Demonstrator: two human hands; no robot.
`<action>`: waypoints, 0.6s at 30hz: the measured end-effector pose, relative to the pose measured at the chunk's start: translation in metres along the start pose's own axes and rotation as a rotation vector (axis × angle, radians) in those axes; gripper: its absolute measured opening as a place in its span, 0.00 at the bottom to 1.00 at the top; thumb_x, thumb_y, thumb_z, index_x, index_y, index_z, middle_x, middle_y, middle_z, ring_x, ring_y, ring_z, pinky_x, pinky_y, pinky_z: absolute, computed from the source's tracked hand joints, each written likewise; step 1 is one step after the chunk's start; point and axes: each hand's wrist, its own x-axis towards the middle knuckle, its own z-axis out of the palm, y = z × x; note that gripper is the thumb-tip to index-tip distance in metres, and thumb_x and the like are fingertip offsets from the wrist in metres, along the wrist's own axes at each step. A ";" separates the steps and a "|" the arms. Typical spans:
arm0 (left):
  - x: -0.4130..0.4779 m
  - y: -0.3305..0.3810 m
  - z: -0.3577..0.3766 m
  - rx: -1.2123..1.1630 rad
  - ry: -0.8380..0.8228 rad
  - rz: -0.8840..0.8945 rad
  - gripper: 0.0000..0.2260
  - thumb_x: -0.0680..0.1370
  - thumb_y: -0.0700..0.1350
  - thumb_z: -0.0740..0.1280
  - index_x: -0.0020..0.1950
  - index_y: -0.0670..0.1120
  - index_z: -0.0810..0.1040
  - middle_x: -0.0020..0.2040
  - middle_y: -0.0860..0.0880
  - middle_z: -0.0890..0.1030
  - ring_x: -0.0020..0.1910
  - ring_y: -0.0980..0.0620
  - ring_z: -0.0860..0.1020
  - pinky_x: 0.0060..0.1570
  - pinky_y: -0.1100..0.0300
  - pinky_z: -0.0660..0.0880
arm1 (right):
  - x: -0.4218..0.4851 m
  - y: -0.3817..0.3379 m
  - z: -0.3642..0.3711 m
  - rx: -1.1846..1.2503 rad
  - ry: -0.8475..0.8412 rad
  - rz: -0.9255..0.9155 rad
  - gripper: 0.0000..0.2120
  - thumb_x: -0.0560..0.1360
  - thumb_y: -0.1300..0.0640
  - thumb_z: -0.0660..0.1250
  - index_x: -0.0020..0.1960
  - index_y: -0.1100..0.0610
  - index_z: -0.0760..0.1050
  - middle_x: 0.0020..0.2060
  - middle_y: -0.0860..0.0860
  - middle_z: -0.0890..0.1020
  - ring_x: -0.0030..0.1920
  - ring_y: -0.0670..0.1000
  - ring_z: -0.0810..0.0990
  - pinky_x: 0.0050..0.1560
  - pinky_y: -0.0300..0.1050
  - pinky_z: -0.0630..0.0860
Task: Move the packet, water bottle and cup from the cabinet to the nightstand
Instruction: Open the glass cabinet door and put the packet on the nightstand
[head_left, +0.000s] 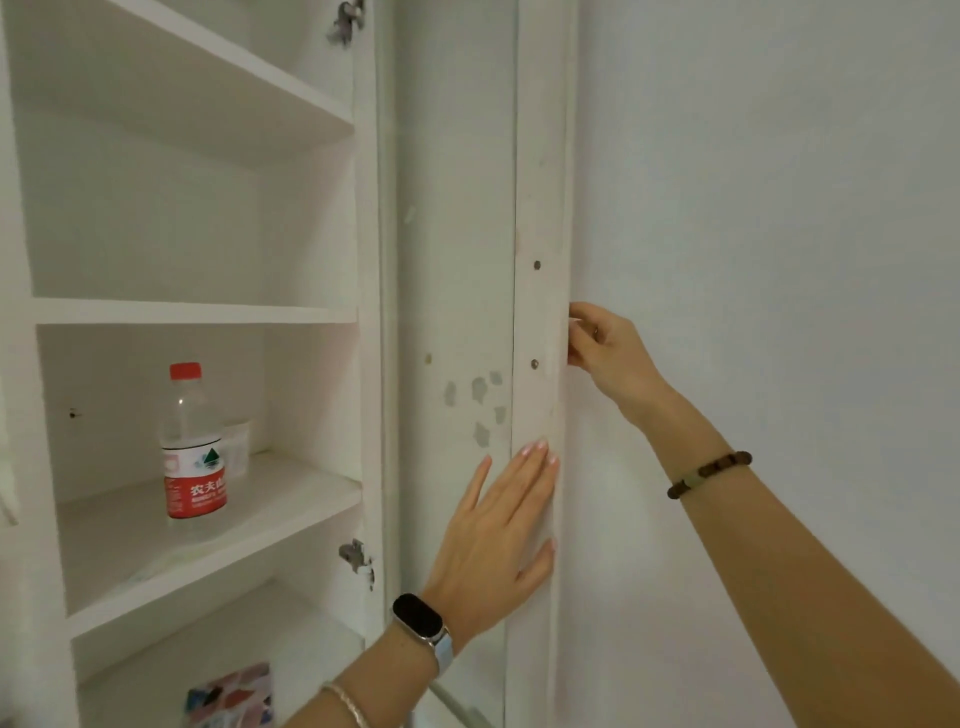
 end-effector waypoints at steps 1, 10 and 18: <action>0.006 0.002 0.007 0.010 -0.003 -0.004 0.31 0.78 0.51 0.58 0.78 0.45 0.50 0.79 0.49 0.50 0.77 0.54 0.47 0.74 0.46 0.54 | 0.004 0.005 -0.006 -0.029 -0.006 -0.003 0.13 0.82 0.65 0.57 0.63 0.61 0.76 0.45 0.52 0.84 0.43 0.43 0.84 0.45 0.34 0.79; 0.045 0.001 0.049 0.089 -0.047 -0.002 0.30 0.79 0.55 0.55 0.78 0.46 0.49 0.79 0.49 0.48 0.77 0.53 0.45 0.73 0.45 0.55 | 0.036 0.039 -0.031 -0.212 0.026 -0.013 0.17 0.81 0.68 0.54 0.57 0.52 0.78 0.43 0.60 0.83 0.41 0.51 0.79 0.50 0.46 0.81; 0.048 -0.003 0.052 0.103 -0.046 0.013 0.32 0.78 0.55 0.56 0.78 0.46 0.49 0.79 0.48 0.48 0.77 0.53 0.46 0.74 0.45 0.53 | 0.040 0.045 -0.030 -0.202 0.049 -0.013 0.17 0.81 0.69 0.53 0.62 0.57 0.76 0.41 0.52 0.83 0.38 0.46 0.80 0.49 0.42 0.80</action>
